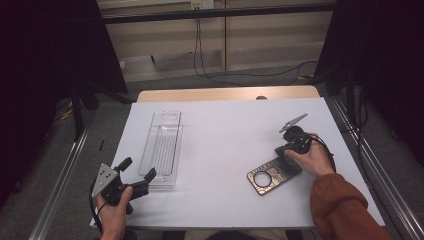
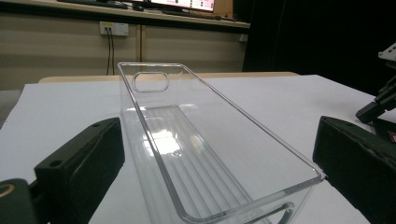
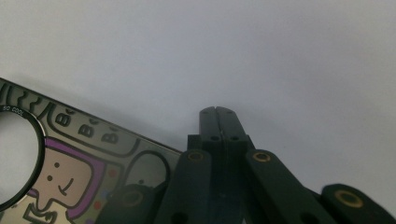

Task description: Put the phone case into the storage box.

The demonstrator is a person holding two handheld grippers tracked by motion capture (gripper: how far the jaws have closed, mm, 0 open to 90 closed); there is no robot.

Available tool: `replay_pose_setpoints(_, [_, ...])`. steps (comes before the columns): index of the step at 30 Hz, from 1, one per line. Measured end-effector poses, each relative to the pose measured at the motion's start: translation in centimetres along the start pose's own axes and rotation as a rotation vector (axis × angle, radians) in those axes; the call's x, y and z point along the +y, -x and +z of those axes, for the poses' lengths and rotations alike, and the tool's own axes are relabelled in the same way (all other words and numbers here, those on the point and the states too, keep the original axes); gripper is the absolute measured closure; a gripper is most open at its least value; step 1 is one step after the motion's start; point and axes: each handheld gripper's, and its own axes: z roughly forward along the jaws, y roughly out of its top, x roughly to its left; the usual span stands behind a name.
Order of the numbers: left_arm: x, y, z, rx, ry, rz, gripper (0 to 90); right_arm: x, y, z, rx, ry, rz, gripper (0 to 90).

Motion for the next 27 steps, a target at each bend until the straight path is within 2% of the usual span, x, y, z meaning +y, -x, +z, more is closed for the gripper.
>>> replay_pose_setpoints(4, [0.0,0.0,-0.1,0.004,-0.004,0.012,2.3,-0.3,-0.1,-0.2,-0.004,0.003,0.006,90.0])
replay_pose_setpoints(12, [0.0,0.1,0.0,0.003,-0.005,0.010,2.3,-1.2,-0.1,-0.6,-0.001,0.005,0.001,90.0])
replay_pose_setpoints(13, [0.0,0.1,0.0,0.002,-0.005,0.011,2.3,-1.3,-0.2,-0.7,0.007,0.001,0.017,90.0])
replay_pose_setpoints(17, [0.0,0.0,-0.1,0.006,-0.005,0.012,2.3,-1.7,-0.1,-0.9,0.013,0.013,0.022,90.0])
replay_pose_setpoints(21, [0.0,0.0,-0.1,0.003,-0.006,0.010,2.3,-2.0,-0.4,-1.1,0.003,0.011,0.028,90.0])
replay_pose_setpoints(22, [0.0,0.0,0.0,0.007,-0.003,0.009,2.3,-2.1,-0.4,-1.1,0.004,0.011,0.012,90.0])
replay_pose_setpoints(23, [0.0,0.0,-0.1,0.008,-0.003,0.009,2.3,-2.1,-0.6,-1.1,0.002,0.007,0.026,90.0])
replay_pose_setpoints(27, [0.0,0.0,0.0,0.006,-0.004,0.006,2.4,-2.4,-0.8,-1.4,-0.003,-0.001,0.026,90.0])
